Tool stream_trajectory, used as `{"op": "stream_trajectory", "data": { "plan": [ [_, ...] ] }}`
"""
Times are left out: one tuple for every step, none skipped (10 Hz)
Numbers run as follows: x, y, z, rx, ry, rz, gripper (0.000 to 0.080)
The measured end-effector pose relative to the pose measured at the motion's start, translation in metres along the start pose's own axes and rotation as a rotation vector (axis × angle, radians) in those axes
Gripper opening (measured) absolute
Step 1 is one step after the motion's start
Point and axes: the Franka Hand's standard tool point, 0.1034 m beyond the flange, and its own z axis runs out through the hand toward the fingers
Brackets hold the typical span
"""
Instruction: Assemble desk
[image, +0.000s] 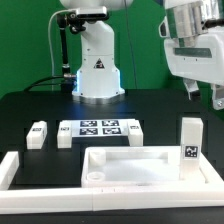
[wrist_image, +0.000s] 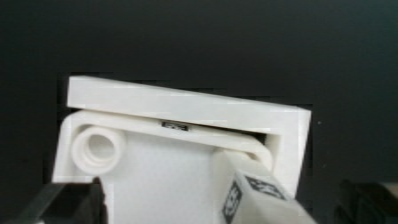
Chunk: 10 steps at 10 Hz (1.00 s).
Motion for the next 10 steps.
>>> {"op": "stream_trajectory", "data": {
  "plan": [
    [0.000,0.000,0.000,0.000,0.000,-0.068,0.0648],
    [-0.001,0.000,0.003,0.011,0.007,-0.138,0.0648],
    [-0.007,0.008,0.013,0.037,0.029,-0.244,0.0648],
    [-0.011,0.025,0.024,0.015,0.027,-0.356,0.0648],
    [-0.007,0.047,0.036,0.000,0.041,-0.508,0.0648],
    [-0.001,0.072,0.048,-0.020,0.056,-0.609,0.0648],
    [0.001,0.090,0.055,-0.052,0.054,-0.668,0.0648],
    [0.002,0.087,0.054,-0.052,0.056,-0.731,0.0648],
    [0.002,0.086,0.053,-0.052,0.056,-0.775,0.0648],
    [0.002,0.087,0.054,-0.056,0.054,-0.847,0.0648]
  ]
}}
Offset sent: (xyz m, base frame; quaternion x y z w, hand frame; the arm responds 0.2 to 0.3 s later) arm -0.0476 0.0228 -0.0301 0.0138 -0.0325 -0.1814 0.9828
